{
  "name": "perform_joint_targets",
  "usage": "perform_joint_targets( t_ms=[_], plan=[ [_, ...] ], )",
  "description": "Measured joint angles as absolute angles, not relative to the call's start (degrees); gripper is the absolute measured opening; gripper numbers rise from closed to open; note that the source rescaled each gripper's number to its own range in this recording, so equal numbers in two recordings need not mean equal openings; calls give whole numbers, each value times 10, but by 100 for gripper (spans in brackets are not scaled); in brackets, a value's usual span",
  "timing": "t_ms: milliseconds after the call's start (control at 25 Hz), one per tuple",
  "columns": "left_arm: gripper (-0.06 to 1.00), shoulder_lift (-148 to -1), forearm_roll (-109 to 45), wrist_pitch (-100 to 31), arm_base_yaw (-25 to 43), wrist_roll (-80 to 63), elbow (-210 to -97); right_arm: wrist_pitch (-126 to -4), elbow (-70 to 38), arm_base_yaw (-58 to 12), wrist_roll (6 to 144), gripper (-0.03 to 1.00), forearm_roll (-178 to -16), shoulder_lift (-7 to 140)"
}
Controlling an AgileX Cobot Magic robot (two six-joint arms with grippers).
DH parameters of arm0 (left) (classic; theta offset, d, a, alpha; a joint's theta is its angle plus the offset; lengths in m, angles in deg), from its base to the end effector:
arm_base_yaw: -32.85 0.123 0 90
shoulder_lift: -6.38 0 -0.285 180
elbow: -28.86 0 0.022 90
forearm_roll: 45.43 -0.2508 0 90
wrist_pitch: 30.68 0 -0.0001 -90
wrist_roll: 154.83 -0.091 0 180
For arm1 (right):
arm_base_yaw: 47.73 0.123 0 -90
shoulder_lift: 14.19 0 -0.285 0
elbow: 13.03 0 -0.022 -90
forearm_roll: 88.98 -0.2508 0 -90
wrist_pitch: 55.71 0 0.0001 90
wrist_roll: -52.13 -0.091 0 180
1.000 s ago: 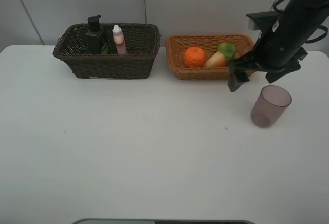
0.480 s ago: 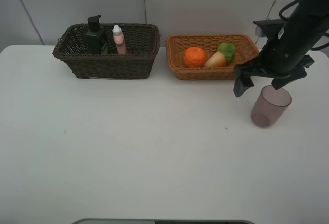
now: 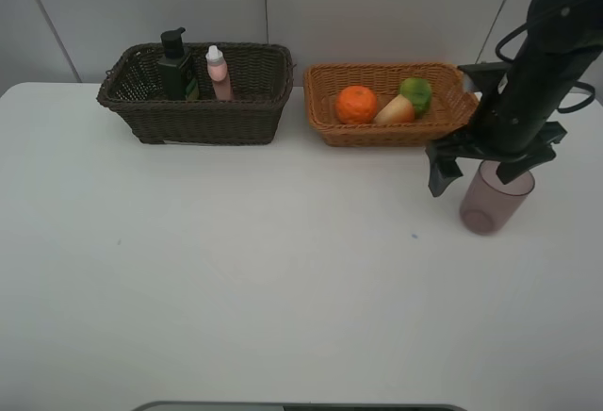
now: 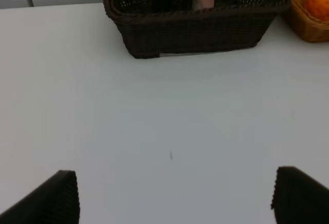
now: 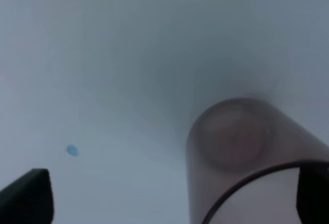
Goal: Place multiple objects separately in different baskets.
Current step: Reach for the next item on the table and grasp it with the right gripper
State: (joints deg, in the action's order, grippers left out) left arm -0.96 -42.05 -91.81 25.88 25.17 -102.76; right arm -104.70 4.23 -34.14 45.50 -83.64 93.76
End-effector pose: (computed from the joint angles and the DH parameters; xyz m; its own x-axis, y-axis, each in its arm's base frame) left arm -0.0073 -0.0038 0.2778 -0.4522 0.0266 -0.8915 0.1541 0.9869 -0.0487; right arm 0.3074 0.0677 0.1772 -0.9778 -0.1805 -0.1068 -0.1744 0.9826 -0.0641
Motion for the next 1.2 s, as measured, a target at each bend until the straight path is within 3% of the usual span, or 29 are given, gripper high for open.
perform_joint_targets(
  t_ms=[920,1040,1200],
  plan=[
    [95,-10,-421,-918,259,252,-1028,-996,42,-341,455,99,-834,1011],
    [95,-10,-421,-918,259,252,-1028,-996,42,-341,455,87,-834,1011],
    [95,-10,-421,-918,259,252,-1028,-996,42,-341,455,51,-834,1011]
  ],
)
